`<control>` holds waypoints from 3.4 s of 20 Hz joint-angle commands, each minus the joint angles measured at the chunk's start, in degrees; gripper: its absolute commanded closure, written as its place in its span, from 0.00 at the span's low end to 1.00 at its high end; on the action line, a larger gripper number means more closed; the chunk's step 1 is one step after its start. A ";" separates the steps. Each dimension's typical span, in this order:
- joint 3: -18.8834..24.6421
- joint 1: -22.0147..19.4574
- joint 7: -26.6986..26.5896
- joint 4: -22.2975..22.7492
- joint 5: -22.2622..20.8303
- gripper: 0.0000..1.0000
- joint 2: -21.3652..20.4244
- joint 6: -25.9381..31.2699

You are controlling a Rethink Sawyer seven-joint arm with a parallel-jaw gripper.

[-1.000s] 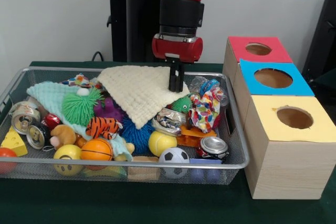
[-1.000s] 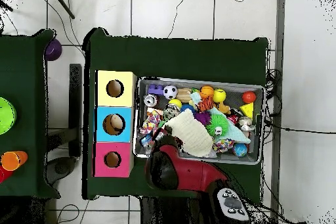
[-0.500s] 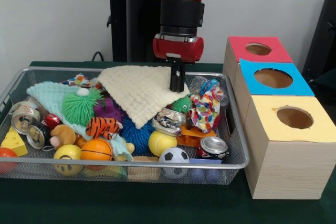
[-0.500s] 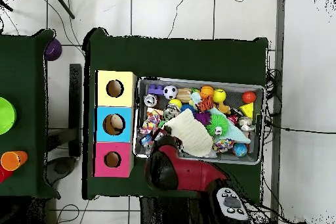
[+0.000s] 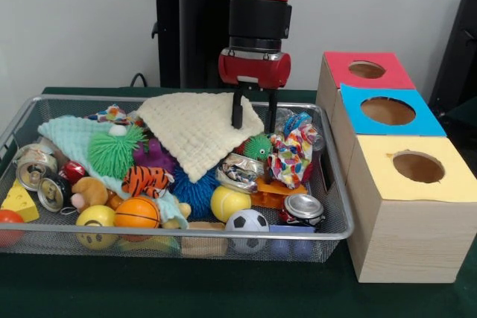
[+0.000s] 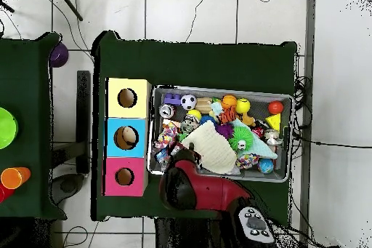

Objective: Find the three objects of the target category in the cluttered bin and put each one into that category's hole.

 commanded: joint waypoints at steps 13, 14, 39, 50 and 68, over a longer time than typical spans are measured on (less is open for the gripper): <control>3.38 -0.49 3.43 -8.17 -1.11 0.00 2.78 0.65; 3.08 -0.53 3.19 -8.65 -0.99 0.00 3.17 1.08; -8.02 8.32 4.86 -10.53 4.01 0.00 3.81 6.04; -18.49 17.55 6.11 -13.23 9.38 0.00 4.01 14.44; -28.08 25.62 7.39 -16.36 14.55 1.00 9.31 12.58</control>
